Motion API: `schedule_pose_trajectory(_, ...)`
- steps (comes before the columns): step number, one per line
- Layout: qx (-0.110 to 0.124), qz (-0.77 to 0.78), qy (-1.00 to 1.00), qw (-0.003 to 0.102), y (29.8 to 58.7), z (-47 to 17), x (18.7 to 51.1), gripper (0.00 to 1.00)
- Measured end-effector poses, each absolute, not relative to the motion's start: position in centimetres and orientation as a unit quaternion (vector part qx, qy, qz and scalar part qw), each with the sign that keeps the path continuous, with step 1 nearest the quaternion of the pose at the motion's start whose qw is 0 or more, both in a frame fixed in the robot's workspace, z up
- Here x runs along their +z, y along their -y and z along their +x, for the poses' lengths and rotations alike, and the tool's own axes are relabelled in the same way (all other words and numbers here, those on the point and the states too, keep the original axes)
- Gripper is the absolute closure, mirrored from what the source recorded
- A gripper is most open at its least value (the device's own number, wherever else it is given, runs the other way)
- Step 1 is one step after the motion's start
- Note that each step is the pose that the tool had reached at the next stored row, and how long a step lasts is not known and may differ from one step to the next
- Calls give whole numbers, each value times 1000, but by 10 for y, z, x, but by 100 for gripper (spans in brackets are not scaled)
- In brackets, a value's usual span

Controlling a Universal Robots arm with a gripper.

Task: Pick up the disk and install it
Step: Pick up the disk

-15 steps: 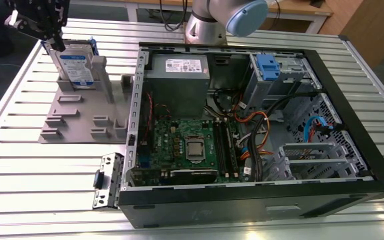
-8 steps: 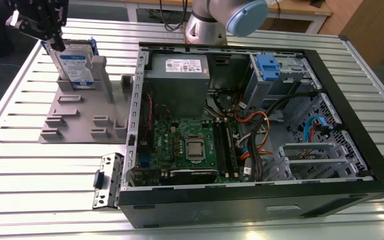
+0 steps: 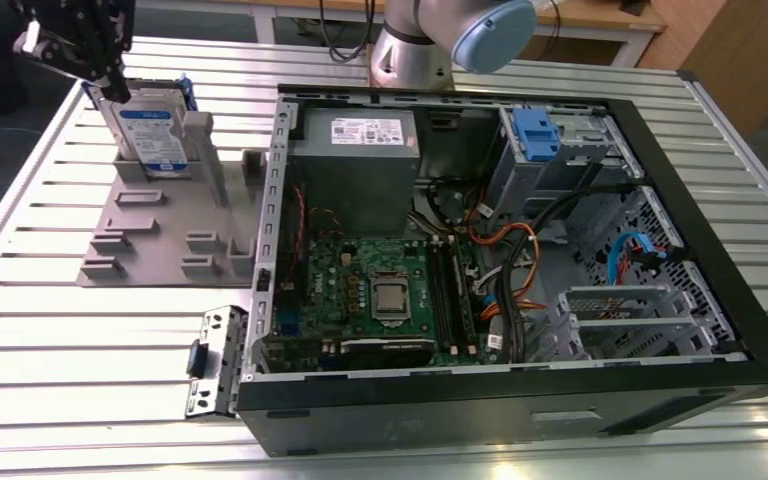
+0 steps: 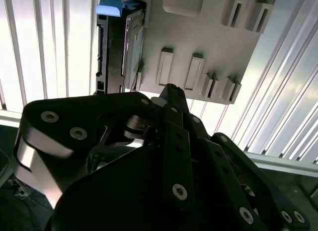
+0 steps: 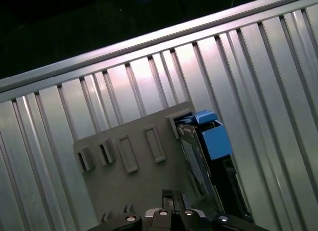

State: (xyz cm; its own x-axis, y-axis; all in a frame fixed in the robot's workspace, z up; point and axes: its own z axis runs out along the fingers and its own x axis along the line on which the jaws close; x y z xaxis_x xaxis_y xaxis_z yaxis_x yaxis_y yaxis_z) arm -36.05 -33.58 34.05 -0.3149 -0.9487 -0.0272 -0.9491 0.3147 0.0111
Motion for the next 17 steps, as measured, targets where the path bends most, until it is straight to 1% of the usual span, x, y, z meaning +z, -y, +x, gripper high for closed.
schedule_pose_trajectory(17,13,-622,-783,7,336,-361,341,90)
